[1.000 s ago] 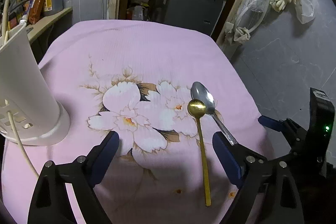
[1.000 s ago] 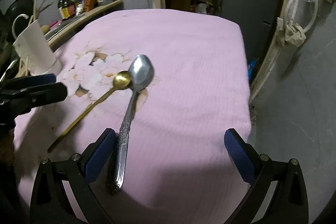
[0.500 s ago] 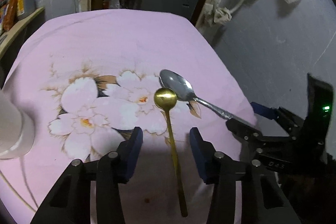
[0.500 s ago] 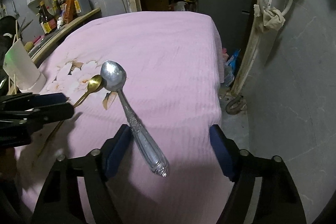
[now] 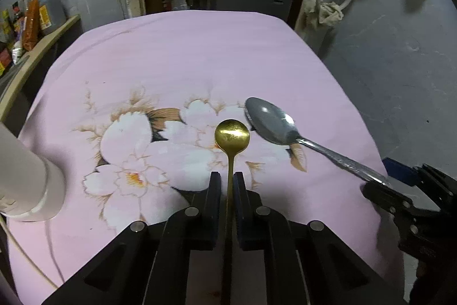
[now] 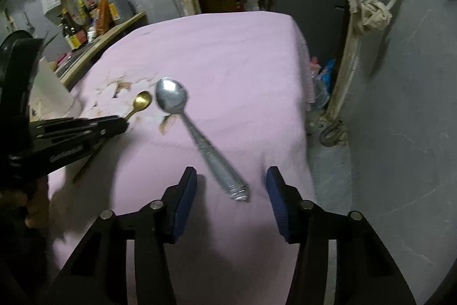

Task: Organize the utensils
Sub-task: 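Grasp the gold spoon handle with the left tool while the right tool grasps the silver spoon, then lift both spoons and carry them over the white caddy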

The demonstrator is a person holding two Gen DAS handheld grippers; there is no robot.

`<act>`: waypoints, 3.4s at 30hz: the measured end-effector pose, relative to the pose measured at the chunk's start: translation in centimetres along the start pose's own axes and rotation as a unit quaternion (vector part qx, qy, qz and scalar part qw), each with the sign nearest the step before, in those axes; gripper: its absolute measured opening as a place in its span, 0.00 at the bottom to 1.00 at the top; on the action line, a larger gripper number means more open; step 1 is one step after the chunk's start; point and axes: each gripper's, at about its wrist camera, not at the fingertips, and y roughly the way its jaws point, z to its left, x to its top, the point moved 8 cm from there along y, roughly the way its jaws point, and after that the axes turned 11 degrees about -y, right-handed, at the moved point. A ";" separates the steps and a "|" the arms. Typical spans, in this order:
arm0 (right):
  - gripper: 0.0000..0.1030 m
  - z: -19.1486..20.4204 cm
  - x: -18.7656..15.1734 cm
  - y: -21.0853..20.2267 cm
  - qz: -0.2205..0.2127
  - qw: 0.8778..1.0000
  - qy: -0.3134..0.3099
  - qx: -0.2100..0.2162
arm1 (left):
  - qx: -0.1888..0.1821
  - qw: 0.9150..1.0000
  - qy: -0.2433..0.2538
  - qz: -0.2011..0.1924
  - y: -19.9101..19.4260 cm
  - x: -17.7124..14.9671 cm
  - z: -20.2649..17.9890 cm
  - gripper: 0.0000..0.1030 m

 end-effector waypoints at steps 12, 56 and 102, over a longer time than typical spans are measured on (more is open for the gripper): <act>0.43 1.0 2.2 1.0 -0.012 0.998 -0.014 0.059 | 0.011 0.999 -0.048 0.003 -1.0 -0.2 2.9 0.06; 0.01 3.8 9.5 0.8 -0.029 0.985 -0.098 0.137 | -0.073 0.990 -0.111 -0.038 -4.7 0.0 4.6 0.04; 0.01 23.8 28.1 -17.4 -0.357 0.927 -0.099 -0.060 | -0.091 0.915 -0.239 -0.311 -24.2 14.2 28.6 0.04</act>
